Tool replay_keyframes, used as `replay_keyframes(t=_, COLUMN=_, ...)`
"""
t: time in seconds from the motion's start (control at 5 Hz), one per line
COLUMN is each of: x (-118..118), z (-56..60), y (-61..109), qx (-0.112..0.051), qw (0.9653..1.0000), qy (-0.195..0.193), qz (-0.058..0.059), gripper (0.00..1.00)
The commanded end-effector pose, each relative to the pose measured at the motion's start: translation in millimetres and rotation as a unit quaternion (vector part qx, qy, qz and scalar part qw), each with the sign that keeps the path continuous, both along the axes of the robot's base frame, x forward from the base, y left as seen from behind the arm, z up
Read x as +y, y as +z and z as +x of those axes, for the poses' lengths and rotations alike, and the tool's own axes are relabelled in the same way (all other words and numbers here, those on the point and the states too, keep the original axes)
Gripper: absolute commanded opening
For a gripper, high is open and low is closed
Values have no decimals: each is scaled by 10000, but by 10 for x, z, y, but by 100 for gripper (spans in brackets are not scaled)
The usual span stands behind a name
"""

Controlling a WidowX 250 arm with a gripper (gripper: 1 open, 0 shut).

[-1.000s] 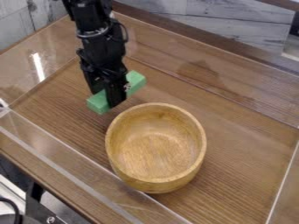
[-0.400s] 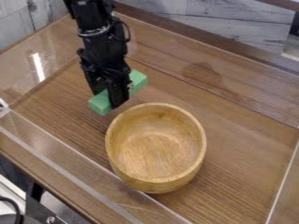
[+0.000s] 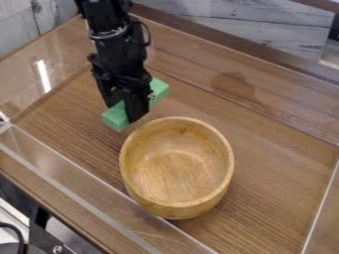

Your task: Put the green block in the brown bowl

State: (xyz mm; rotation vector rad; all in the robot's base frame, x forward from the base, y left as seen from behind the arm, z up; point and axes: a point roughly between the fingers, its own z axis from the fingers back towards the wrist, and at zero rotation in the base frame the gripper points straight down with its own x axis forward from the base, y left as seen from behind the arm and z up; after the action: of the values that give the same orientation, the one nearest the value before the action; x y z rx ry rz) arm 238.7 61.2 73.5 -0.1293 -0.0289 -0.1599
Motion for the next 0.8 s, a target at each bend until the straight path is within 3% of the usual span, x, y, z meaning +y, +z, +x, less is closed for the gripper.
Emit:
replay_keyframes(t=0.0, x=-16, z=18, y=148, qx=-230, qw=9997, qy=2, qz=103, gripper=0)
replay_keyframes(t=0.6, x=-109, z=-52, y=200, qx=-239, qw=9996, qy=96, qz=103, gripper=0)
